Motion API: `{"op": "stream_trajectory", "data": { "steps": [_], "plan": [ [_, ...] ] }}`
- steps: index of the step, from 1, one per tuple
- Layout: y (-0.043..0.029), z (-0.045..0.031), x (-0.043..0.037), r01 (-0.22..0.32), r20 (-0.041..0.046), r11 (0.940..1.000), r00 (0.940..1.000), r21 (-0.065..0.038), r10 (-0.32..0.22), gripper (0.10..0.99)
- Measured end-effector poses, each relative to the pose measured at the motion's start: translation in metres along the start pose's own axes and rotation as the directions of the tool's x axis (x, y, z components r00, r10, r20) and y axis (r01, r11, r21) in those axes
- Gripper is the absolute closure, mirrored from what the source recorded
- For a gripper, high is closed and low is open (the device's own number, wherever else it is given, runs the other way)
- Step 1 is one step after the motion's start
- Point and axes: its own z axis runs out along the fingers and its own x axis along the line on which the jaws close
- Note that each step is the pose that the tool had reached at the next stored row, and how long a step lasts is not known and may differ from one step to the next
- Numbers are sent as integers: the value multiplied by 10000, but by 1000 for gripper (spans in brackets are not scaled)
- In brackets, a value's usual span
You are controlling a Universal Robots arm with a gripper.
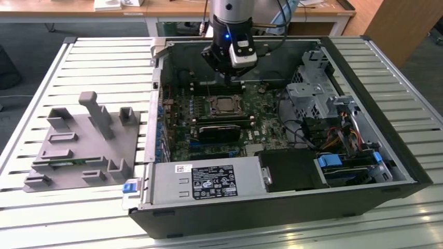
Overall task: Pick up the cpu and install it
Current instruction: 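Install the first cpu locking lever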
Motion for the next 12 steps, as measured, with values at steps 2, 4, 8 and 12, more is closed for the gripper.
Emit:
{"op": "stream_trajectory", "data": {
  "steps": [2, 4, 8, 12],
  "plan": [
    [0, 0, 0, 204, -5, 9998, 9998, -3, -204, 980],
    [0, 1, 0, 382, -10, 9993, 9993, -6, -382, 980],
    [0, 2, 0, 672, -17, 9977, 9977, -12, -672, 980],
    [0, 2, 0, 958, -24, 9954, 9954, -17, -958, 980]
  ]
}}
